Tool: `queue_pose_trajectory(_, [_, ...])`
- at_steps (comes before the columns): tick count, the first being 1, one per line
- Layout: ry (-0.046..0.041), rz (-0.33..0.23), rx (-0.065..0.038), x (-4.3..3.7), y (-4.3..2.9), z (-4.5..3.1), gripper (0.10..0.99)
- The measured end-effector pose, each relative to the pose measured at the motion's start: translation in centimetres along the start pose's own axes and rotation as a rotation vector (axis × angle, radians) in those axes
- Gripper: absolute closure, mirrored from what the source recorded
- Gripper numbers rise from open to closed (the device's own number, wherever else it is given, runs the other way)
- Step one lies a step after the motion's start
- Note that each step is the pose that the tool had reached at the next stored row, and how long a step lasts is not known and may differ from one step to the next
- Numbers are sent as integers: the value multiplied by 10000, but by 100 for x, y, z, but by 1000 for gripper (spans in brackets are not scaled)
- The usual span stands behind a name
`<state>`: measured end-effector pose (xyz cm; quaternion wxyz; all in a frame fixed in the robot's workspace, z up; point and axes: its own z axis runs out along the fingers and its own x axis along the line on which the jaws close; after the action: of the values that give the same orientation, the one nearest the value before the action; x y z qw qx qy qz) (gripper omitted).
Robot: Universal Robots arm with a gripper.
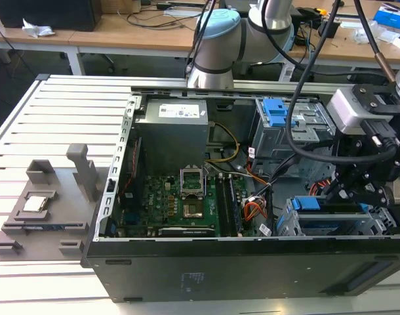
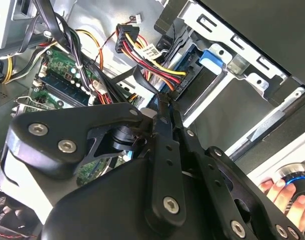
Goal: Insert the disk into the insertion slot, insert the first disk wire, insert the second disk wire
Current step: 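Insert the second disk wire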
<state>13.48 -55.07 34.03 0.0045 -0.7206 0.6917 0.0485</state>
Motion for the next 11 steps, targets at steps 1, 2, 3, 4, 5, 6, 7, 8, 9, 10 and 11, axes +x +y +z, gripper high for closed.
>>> queue_pose_trajectory(1, [0,0,0,3,0,6,941])
queue_pose_trajectory(2, [-3,0,1,6,-1,14,941])
queue_pose_trajectory(3, [-1,0,1,8,-1,18,941])
queue_pose_trajectory(4, [-1,0,0,9,-1,23,941])
queue_pose_trajectory(5, [1,0,0,9,-1,26,941])
queue_pose_trajectory(6, [5,1,0,10,-1,28,941])
queue_pose_trajectory(7, [5,1,-1,10,-1,28,941])
queue_pose_trajectory(8, [6,0,0,10,-2,29,941])
queue_pose_trajectory(9, [8,1,0,10,-2,29,941])
queue_pose_trajectory(10, [9,1,0,10,-2,29,941])
queue_pose_trajectory(11, [8,1,0,10,-2,30,941])
